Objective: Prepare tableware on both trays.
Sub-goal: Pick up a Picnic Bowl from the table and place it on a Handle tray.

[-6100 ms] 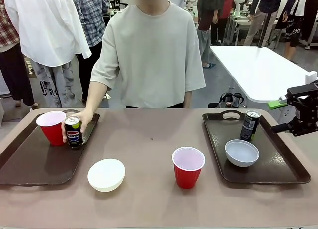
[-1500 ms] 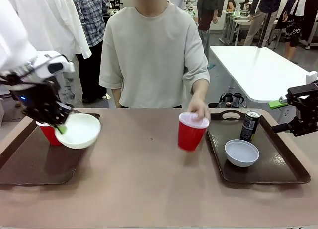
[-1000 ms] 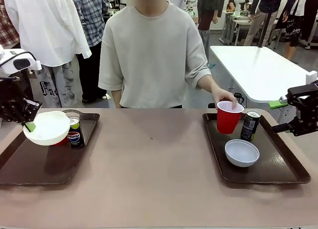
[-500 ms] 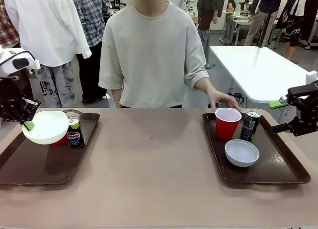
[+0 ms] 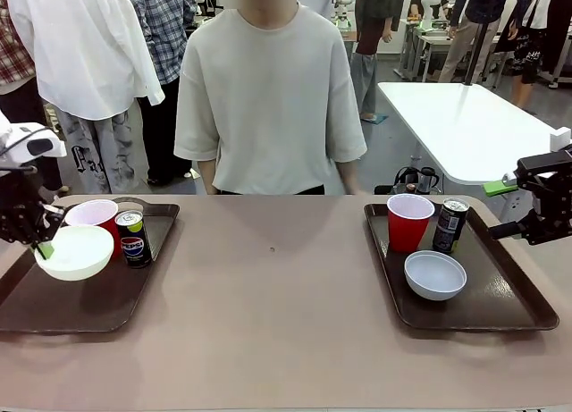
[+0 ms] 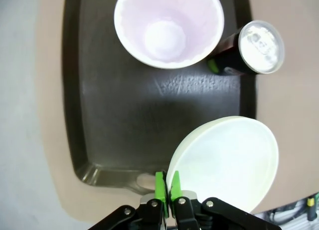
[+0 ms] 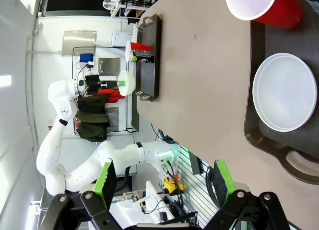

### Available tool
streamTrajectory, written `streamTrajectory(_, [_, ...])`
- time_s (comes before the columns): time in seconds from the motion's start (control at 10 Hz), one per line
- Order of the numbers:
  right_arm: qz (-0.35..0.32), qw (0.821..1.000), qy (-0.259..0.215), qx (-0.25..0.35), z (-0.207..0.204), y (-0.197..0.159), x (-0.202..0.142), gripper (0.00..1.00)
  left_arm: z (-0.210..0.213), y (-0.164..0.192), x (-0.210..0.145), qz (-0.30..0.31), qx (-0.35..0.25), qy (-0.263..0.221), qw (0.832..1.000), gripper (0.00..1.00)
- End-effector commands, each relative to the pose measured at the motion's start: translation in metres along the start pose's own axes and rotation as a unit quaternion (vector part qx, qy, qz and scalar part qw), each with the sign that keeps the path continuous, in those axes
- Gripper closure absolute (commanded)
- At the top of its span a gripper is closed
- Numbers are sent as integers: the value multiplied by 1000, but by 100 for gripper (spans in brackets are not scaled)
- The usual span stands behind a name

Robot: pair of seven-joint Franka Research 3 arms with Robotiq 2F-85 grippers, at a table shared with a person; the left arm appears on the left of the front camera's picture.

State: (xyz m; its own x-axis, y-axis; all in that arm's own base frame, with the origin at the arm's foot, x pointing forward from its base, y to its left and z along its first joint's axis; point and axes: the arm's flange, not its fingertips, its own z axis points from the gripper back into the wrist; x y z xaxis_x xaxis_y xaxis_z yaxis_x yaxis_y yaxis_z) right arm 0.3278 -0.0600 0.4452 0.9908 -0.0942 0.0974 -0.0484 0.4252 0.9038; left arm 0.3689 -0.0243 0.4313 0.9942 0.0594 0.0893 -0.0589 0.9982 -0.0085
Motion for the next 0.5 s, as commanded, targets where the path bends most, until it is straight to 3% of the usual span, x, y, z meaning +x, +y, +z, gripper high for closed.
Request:
streamTrajectory(0.0, [12, 1000, 5, -1, 2, -2, -2, 0, -29, 11, -18, 2, 16, 13, 1000, 96])
streamTrajectory(0.4, [12, 1000, 5, -1, 2, -2, -2, 0, -68, 2, -21, 1, 26, 39, 999, 96])
